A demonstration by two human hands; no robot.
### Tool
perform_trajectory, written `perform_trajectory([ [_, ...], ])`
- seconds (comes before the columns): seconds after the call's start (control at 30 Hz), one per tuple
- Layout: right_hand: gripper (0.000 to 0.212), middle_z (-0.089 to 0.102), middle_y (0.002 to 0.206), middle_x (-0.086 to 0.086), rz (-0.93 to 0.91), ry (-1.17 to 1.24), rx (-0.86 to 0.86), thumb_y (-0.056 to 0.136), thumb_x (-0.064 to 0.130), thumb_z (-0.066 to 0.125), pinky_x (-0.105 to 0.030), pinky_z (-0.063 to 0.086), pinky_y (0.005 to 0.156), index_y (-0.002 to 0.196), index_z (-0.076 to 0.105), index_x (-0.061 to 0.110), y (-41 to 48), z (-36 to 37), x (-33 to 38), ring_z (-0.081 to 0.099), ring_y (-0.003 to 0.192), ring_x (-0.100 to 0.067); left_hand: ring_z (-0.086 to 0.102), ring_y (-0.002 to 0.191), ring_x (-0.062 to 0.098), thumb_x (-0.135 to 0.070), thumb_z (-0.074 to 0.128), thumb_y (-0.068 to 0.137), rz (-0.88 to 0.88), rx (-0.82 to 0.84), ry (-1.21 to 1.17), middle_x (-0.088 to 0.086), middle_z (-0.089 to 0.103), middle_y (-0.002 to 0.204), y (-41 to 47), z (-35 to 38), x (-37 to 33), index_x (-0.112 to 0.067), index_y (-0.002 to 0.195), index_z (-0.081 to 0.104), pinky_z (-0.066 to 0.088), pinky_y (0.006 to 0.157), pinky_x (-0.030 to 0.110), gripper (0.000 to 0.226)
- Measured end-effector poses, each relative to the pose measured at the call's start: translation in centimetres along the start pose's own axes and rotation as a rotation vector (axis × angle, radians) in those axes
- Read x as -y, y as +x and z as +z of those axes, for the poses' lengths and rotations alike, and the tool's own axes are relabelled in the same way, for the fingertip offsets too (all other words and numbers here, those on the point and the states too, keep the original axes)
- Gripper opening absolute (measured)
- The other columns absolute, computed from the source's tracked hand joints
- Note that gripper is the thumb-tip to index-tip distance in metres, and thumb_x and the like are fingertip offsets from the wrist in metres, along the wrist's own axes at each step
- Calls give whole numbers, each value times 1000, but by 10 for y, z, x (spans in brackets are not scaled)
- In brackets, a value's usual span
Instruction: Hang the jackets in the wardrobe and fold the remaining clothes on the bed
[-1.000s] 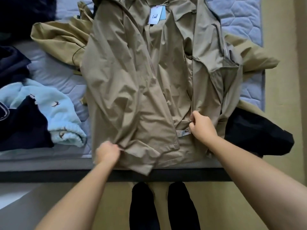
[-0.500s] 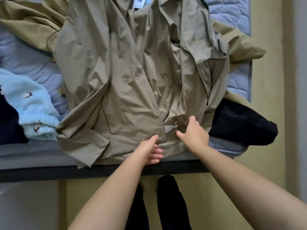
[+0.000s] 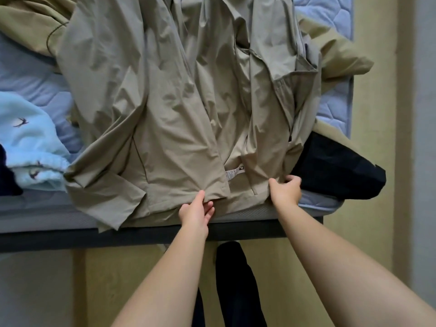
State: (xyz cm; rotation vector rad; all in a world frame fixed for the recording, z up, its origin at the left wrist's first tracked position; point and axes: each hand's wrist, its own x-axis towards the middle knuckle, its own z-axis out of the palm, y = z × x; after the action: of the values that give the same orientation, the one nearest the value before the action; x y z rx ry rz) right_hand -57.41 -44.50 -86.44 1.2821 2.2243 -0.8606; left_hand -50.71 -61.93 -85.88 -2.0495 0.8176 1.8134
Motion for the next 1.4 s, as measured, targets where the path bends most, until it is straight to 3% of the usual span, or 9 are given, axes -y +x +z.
perform_trajectory([
  [0.07,10,61,84,-4,-131,-24,109,83,13,62,-26,40,65,88,54,13,0,-5,-3,57,83,-24,62,68,16,-15,64,89,26,28,12,7,63,90,0,-8,-1,-9,89,51,52,61,29,15],
  [0.2,28,47,62,2,-512,-302,306,83,15,63,-24,35,54,68,40,18,-16,-10,-4,43,58,-13,64,72,21,-10,58,93,88,81,-24,11,62,92,-8,-19,-12,-8,88,48,53,64,33,11],
  [0.43,27,42,63,1,-241,-49,317,89,26,64,-25,34,52,75,42,16,-9,-35,-16,40,57,-13,63,80,23,-12,53,95,134,158,-61,11,62,97,-17,-30,-40,-7,106,49,52,64,37,12],
  [0.57,22,58,79,4,-36,266,-32,85,26,69,-19,40,58,97,56,13,-6,-62,-28,54,69,-13,64,78,21,-13,53,96,149,188,-9,9,63,97,-25,-33,-48,-8,107,50,56,55,34,13],
  [0.87,33,58,122,-17,363,336,-296,91,8,48,-39,47,90,123,55,6,-4,-87,-35,57,107,-37,65,78,20,-13,52,96,193,204,66,7,65,96,-36,-40,-57,-13,96,54,52,60,33,2],
  [1.0,55,39,141,-10,-28,-318,-316,82,10,56,-47,31,104,134,43,19,-14,-82,-20,39,127,-31,65,75,19,-14,53,95,205,197,119,8,65,95,-34,-39,-55,-12,95,53,53,59,32,2],
  [1.1,37,51,128,-6,-380,-292,-137,88,11,52,-38,37,97,124,52,17,-14,-60,-1,51,116,-26,65,75,20,-14,55,95,199,193,131,8,65,94,-29,-34,-52,-11,93,53,52,59,33,4],
  [1.27,50,57,113,-6,127,411,484,94,23,54,-30,51,70,141,34,17,-12,-22,40,64,87,-18,64,77,19,-14,54,95,198,217,118,7,65,93,-22,-23,-50,-13,93,55,52,58,33,3],
  [1.4,17,48,63,-2,94,409,426,85,0,42,-16,29,37,84,54,12,-16,-14,51,33,37,-6,65,74,17,-16,52,96,206,226,100,6,66,92,-24,-26,-59,-14,94,57,54,53,30,6],
])
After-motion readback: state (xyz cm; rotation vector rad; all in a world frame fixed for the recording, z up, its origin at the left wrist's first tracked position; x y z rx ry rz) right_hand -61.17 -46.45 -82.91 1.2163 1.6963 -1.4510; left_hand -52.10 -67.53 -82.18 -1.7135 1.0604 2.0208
